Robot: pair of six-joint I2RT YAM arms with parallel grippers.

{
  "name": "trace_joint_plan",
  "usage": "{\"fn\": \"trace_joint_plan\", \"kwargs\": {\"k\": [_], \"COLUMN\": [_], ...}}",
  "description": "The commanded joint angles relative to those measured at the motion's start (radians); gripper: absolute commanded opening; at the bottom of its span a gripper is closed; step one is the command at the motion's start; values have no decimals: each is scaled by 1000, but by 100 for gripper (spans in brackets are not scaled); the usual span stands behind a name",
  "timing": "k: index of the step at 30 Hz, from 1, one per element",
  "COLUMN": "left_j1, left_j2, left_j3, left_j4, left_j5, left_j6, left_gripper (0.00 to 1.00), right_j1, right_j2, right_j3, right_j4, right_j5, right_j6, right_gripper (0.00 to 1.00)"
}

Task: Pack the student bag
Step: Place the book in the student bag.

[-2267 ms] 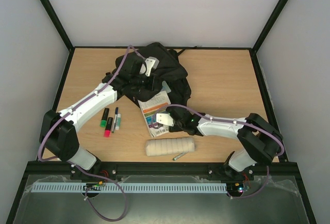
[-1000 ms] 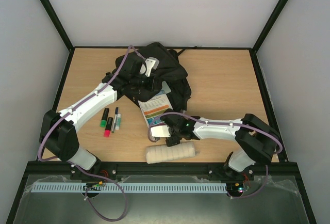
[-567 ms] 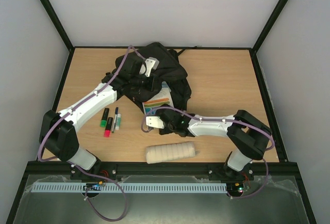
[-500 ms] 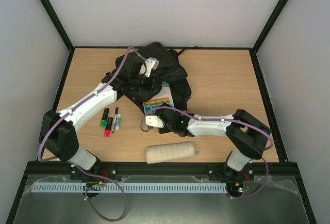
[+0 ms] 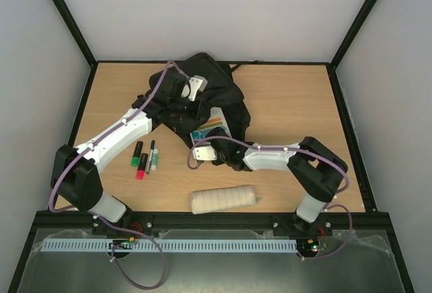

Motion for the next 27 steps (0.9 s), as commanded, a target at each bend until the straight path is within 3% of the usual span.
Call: {"fn": "trace_joint_plan", "kwargs": {"k": [1, 10, 14, 21, 27], "left_j1": [-1, -1, 0, 2, 1], "left_j2": [-48, -39, -32, -5, -2], "left_j3": [42, 69, 67, 79, 93], "left_j4": [32, -4, -8, -17, -24], "left_j5": [71, 81, 81, 100, 118], "left_j6": [9, 32, 45, 68, 74], "left_gripper": [2, 2, 2, 2, 2], "right_j1": [-19, -21, -16, -16, -15], "right_j2": [43, 59, 0, -141, -107], "right_j3": [19, -1, 1, 46, 39], "right_j4": [76, 160, 101, -144, -80], "right_j5": [19, -7, -31, -84, -46], "right_j6": [-150, -319, -311, -255, -275], "right_gripper": [59, 40, 38, 38, 32]}}
